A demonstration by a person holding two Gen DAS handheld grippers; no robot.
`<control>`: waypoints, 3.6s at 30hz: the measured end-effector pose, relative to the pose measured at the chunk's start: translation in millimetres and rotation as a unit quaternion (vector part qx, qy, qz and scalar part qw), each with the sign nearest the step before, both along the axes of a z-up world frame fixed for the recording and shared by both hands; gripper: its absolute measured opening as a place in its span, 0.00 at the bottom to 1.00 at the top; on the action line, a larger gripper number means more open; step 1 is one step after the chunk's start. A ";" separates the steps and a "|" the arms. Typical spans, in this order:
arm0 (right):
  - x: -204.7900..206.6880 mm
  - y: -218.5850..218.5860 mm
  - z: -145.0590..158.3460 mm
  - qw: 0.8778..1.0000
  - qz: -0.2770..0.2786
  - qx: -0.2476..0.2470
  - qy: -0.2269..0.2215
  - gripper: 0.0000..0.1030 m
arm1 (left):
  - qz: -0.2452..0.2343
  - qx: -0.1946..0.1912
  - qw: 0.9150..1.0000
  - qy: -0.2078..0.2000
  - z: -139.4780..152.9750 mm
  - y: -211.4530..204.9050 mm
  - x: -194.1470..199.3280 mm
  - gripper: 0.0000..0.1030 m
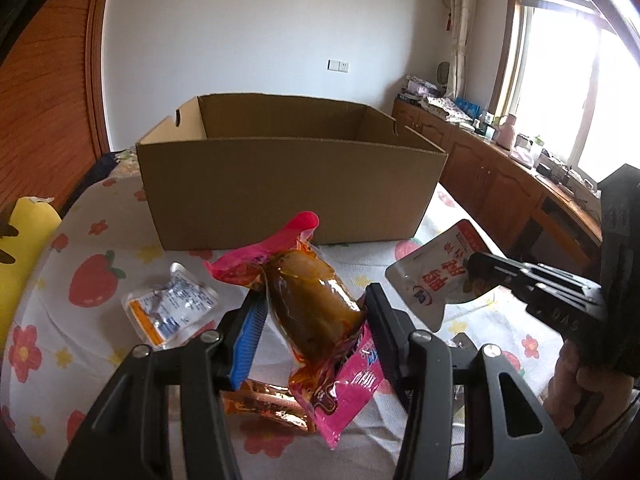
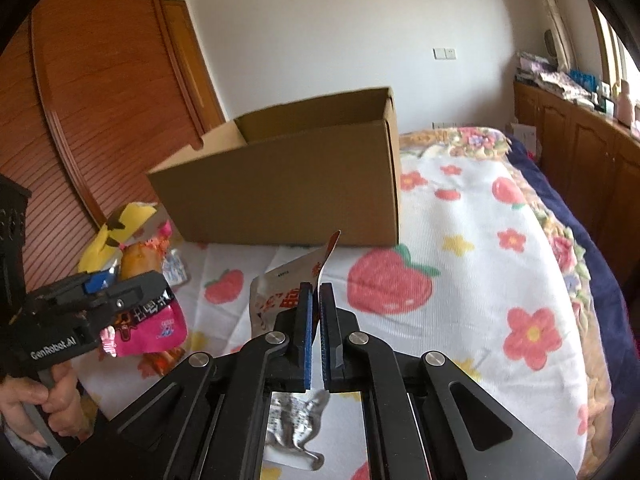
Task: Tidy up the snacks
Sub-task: 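Grasp the pink-orange jelly bag with the left tool while the right tool grasps the white printed bag, then carry both bags over the cardboard box and open both tools to drop them, then withdraw both tools from the box back toward the table snacks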
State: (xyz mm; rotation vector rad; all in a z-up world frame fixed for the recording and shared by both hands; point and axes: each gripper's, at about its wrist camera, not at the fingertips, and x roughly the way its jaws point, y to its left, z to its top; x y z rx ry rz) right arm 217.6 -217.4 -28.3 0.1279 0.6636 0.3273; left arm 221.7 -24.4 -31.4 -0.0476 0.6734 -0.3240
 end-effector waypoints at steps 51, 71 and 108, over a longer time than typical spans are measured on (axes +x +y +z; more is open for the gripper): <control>94.7 30.8 106.4 0.990 0.046 -0.030 -0.128 0.01 | 0.003 0.001 0.993 -0.119 82.3 25.8 112.8 0.48; 158.3 35.4 53.3 0.997 0.048 -0.018 -0.056 0.01 | 0.009 -0.002 0.997 -0.073 34.9 19.3 170.8 0.53; 26.9 17.6 67.9 0.997 0.037 -0.064 -0.022 0.39 | 0.020 0.031 0.997 -0.067 23.8 54.8 20.7 0.59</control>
